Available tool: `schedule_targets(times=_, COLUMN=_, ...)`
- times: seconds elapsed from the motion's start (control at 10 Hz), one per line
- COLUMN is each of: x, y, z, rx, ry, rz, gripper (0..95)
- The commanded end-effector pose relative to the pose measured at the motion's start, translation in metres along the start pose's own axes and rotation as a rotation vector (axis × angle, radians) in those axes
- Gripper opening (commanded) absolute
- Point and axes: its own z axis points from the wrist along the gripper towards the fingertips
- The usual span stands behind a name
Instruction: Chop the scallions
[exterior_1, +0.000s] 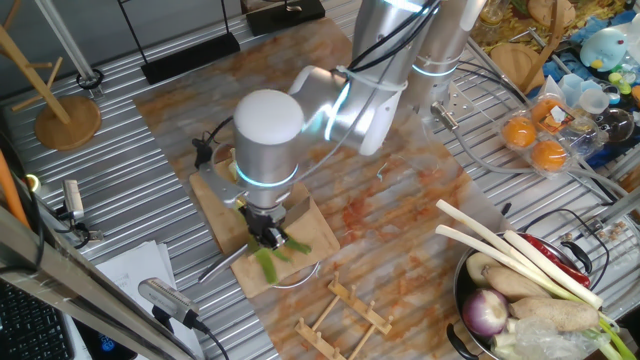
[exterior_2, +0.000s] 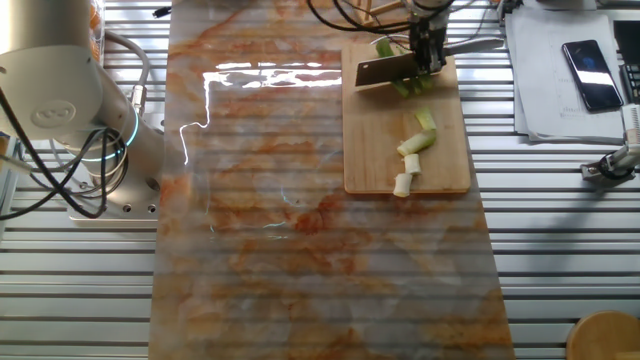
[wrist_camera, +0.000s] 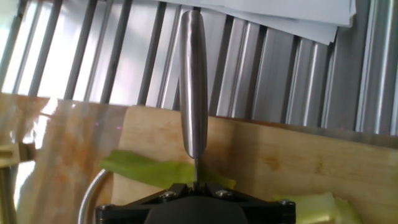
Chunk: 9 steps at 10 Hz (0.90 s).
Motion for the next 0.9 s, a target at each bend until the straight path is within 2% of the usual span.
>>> schedule_targets(times=0.1, x=0.003, y=0.0, z=0.039, rx=-0.025, ry=0.003, rz=0.01, gripper=0.0)
schedule_targets(times=0.3, x=0.011, y=-0.001, z=0.041, rx=-0.024, ry=-0.001, rz=0.001, gripper=0.0)
schedule_targets(times=0.7, x=0.016, y=-0.002, z=0.04, rx=-0.037, ry=-0.007, rz=0.003, gripper=0.0)
schedule_targets(times=0.8, x=0.015, y=-0.003, z=0.036, rx=-0.042, ry=-0.019, rz=0.001, gripper=0.0)
schedule_targets(times=0.9, x=0.013, y=-0.004, z=0.03, rx=-0.045, ry=-0.017, rz=-0.004, gripper=0.0)
